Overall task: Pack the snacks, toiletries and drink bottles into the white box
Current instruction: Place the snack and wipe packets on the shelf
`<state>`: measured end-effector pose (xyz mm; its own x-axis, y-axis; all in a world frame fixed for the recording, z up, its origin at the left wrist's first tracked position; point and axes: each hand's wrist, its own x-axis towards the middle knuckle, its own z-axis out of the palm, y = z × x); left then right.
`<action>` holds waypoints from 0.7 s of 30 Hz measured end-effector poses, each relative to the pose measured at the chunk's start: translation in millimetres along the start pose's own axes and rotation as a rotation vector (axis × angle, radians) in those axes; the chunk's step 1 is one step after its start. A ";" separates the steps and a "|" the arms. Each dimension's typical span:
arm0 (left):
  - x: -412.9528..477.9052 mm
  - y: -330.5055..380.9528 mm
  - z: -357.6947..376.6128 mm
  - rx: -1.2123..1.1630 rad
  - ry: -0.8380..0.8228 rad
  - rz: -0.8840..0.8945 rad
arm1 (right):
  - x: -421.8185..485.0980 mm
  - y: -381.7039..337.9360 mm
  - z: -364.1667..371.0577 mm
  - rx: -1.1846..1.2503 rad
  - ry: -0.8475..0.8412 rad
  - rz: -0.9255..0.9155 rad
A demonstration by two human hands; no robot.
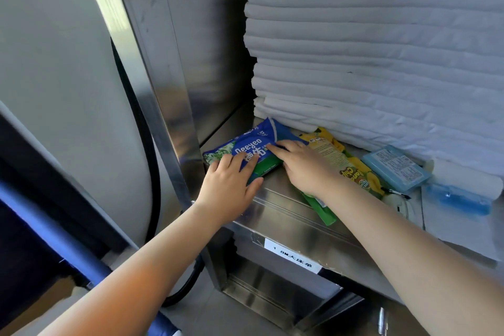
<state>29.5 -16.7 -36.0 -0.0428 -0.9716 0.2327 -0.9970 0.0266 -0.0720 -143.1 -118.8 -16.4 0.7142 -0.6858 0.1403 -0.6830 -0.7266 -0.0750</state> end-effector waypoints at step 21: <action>13.1 3.8 14.5 -0.068 -0.052 -0.225 | 68.1 5.2 2.2 0.017 -0.325 -0.083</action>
<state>26.1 -32.7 -47.4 0.1827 -0.9656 0.1849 -0.9831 -0.1780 0.0415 -97.6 -169.3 -9.4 0.7805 -0.6000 -0.1758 -0.6199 -0.7791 -0.0934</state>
